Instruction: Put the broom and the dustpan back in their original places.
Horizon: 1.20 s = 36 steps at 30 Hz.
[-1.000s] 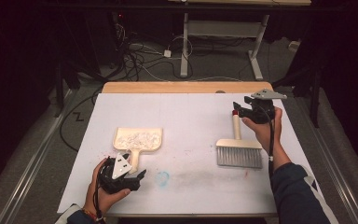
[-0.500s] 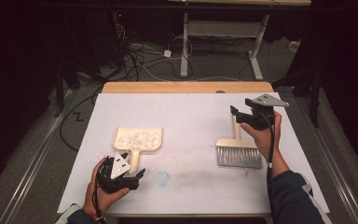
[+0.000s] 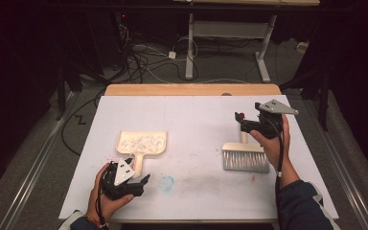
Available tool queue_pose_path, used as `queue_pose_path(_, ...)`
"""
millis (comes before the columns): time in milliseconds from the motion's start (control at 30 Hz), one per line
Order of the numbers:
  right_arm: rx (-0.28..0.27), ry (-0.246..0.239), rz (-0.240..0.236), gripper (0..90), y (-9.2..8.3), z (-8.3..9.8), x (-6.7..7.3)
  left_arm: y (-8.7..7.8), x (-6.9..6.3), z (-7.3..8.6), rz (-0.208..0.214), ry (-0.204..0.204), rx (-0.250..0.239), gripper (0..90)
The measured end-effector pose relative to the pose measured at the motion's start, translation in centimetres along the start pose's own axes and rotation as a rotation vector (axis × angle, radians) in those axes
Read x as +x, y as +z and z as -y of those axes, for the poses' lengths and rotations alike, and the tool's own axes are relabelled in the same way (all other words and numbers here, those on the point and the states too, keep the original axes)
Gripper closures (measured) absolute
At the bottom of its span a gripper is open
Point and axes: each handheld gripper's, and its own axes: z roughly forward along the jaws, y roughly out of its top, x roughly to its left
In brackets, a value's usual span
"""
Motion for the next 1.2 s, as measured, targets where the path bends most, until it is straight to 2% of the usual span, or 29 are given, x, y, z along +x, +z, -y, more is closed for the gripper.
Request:
queue_pose_path(100, -0.034, -0.015, 0.006, 16.1, -0.3, 0.0, 0.2, 0.1, -0.1, 0.0, 0.002, 0.003, -0.002, 19.0)
queue_pose_path(267, -0.042, -0.008, -0.001, 16.5, -0.8, -0.2, 0.5, 0.3, -0.2, 0.0, 0.006, 0.012, 0.017, 19.3)
queue_pose_path(533, -0.063, -0.066, -0.011, 17.5, -1.9, -0.9, 1.8, 0.2, -0.4, -0.1, 0.004, 0.021, 0.004, 19.3)
queue_pose_path(733, -0.062, -0.09, -0.027, 17.3, -2.7, -1.1, 2.4, 0.2, -0.5, -0.1, 0.007, 0.029, 0.001, 19.3)
queue_pose_path(933, -0.064, -0.111, -0.015, 17.5, -3.6, -1.3, 2.6, 0.2, -0.5, -0.1, 0.011, 0.036, 0.003, 19.3)
queue_pose_path(967, -0.063, -0.117, -0.015, 17.5, -3.7, -1.3, 2.6, 0.2, -0.5, -0.1, 0.007, 0.05, -0.002, 19.3)
queue_pose_path(1033, -0.065, -0.12, -0.017, 17.4, -3.9, -1.2, 2.7, 0.2, -0.5, -0.1, 0.007, 0.054, -0.001, 19.3)
queue_pose_path(1067, -0.064, -0.121, -0.018, 17.5, -4.1, -1.2, 2.7, 0.2, -0.6, -0.1, 0.012, 0.044, 0.007, 19.3)
queue_pose_path(1200, -0.063, -0.131, -0.027, 17.5, -4.5, -1.2, 2.8, 0.2, -0.6, -0.1, 0.012, 0.058, 0.004, 19.3)
